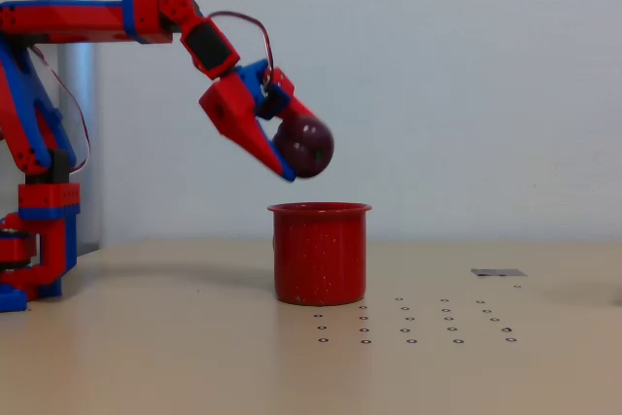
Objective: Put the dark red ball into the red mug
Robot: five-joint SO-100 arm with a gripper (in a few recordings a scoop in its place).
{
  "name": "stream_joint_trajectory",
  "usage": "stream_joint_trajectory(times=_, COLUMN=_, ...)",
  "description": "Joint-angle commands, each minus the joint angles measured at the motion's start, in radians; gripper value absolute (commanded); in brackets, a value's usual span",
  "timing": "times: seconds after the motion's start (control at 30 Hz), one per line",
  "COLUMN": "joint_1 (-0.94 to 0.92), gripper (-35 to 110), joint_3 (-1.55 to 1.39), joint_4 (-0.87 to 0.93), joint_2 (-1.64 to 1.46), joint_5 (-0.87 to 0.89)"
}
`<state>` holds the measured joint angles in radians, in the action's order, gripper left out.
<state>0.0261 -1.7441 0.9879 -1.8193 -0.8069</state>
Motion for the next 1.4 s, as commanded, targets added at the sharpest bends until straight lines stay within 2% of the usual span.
stream_joint_trajectory(times=0.0, joint_1=0.020, gripper=19, joint_3=0.091, joint_4=0.014, joint_2=-0.025, joint_5=0.034)
stream_joint_trajectory(times=0.5, joint_1=0.025, gripper=20, joint_3=0.054, joint_4=0.003, joint_2=0.037, joint_5=0.097)
stream_joint_trajectory(times=0.83, joint_1=0.006, gripper=41, joint_3=0.032, joint_4=-0.069, joint_2=0.051, joint_5=0.112)
stream_joint_trajectory(times=1.03, joint_1=0.006, gripper=45, joint_3=0.032, joint_4=-0.087, joint_2=0.054, joint_5=0.126)
stream_joint_trajectory(times=1.23, joint_1=0.002, gripper=33, joint_3=0.114, joint_4=-0.078, joint_2=0.040, joint_5=0.204)
stream_joint_trajectory(times=1.37, joint_1=-0.011, gripper=11, joint_3=0.175, joint_4=0.026, joint_2=0.000, joint_5=0.213)
